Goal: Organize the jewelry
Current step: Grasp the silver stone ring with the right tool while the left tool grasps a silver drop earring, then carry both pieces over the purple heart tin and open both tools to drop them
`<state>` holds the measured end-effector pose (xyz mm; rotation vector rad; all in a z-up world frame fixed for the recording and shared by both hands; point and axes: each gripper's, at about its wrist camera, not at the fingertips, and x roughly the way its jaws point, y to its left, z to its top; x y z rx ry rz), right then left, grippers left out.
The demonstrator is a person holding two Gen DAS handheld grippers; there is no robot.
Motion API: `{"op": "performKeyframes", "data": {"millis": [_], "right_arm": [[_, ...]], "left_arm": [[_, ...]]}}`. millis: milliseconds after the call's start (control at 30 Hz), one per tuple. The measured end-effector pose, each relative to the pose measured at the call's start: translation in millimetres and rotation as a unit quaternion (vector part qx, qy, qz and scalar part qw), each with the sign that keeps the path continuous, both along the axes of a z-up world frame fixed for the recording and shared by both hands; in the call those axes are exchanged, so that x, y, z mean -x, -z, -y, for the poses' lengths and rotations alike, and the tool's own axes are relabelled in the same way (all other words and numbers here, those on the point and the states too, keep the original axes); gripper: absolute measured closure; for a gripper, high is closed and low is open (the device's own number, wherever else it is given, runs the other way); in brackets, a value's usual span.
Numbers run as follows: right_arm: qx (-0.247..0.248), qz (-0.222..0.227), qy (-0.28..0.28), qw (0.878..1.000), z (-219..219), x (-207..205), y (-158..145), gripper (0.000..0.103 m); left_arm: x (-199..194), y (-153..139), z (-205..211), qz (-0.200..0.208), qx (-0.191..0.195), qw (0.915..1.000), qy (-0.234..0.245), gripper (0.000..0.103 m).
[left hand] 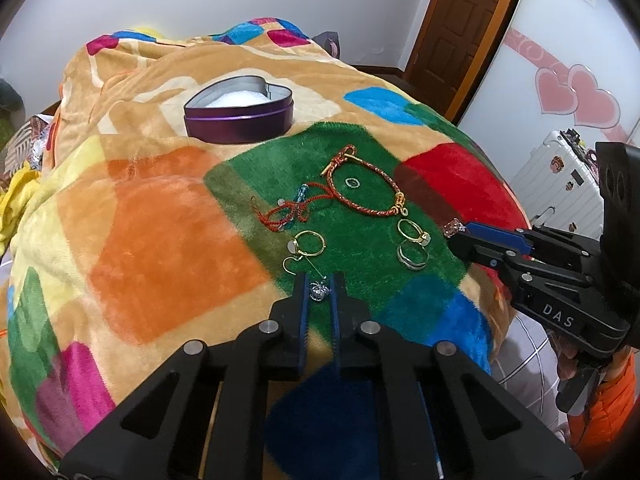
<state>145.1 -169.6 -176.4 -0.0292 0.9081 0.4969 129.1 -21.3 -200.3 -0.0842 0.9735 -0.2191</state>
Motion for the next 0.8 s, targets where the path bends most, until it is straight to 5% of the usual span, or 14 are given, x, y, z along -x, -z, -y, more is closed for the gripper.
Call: {"op": "performKeyframes", "data": {"millis": [800], "right_arm": [[-0.015, 0.084, 0.004, 0.996, -22.4, -5.8, -56.1, 0.084]], "left_arm": [[-5.1, -70.9, -30.0, 0.116, -0.005, 0.9927, -0.033, 0.094]]}}
